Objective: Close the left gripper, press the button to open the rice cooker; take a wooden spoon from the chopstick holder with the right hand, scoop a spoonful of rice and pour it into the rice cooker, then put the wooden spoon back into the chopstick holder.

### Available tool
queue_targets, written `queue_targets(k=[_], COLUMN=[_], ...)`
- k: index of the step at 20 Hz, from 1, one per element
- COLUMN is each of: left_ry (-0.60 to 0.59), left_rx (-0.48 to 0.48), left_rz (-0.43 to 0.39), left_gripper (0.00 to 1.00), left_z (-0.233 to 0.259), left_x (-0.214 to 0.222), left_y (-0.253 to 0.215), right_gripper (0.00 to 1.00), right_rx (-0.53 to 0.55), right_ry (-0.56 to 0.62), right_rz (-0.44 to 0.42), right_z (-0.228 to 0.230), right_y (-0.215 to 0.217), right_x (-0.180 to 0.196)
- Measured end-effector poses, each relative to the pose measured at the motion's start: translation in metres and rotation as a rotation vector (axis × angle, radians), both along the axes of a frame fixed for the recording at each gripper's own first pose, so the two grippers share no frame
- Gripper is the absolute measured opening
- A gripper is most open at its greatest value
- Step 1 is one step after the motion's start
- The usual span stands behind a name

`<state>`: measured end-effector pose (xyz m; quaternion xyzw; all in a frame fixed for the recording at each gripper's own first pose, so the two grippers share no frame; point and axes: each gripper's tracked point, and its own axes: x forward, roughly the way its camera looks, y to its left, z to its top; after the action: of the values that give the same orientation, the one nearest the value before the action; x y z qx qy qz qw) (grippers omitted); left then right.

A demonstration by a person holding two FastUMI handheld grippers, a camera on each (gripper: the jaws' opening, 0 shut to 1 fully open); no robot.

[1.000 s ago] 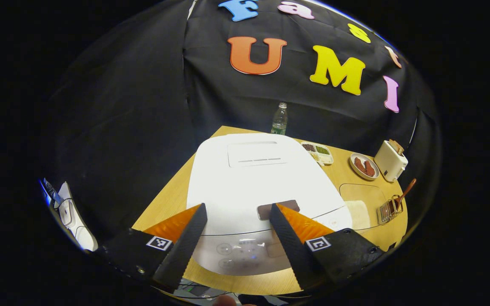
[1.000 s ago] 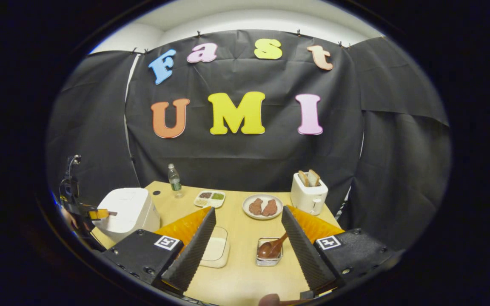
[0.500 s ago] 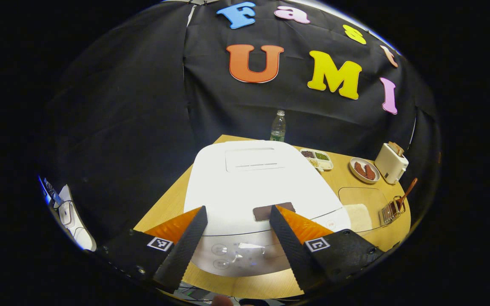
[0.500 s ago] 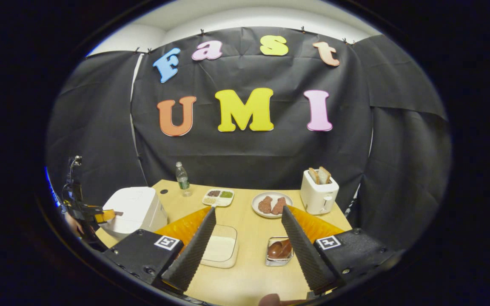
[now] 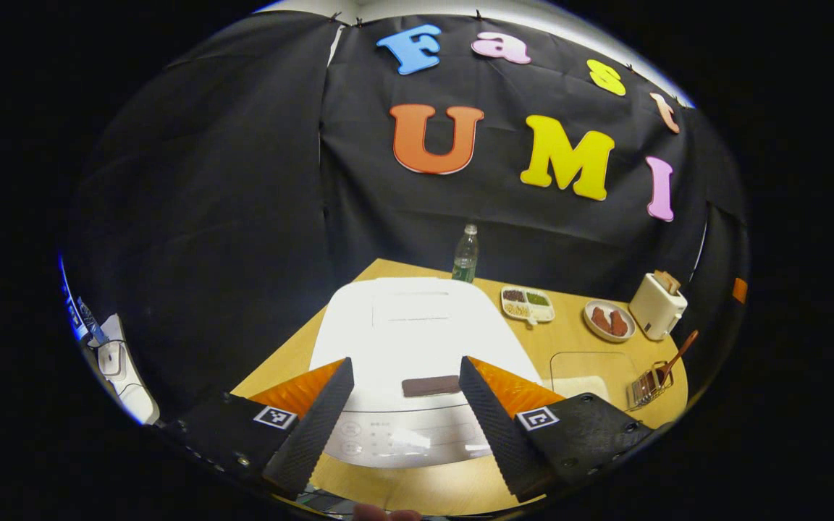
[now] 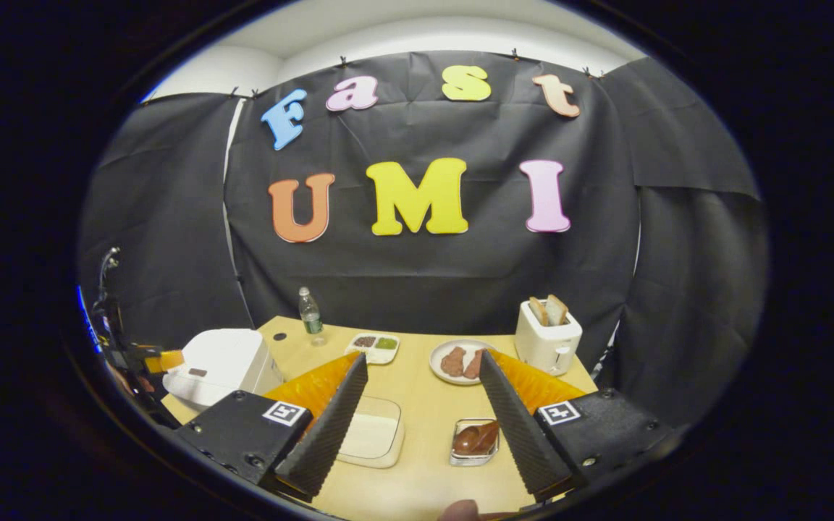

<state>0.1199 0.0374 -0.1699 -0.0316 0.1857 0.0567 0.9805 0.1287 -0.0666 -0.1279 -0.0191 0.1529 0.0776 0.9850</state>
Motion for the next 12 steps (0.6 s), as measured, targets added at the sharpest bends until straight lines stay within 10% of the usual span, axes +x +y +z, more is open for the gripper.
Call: queue_targets(k=[12], left_ry=[-0.314], left_rx=[-0.035], left_rz=[-0.125], left_gripper=[0.95], left_z=[0.122], left_x=[-0.103], left_y=[-0.058], right_gripper=[0.96], right_rx=[0.051], right_ry=[-0.106], right_rz=[0.011], right_z=[0.053], right_y=[0.070], right_x=[-0.105])
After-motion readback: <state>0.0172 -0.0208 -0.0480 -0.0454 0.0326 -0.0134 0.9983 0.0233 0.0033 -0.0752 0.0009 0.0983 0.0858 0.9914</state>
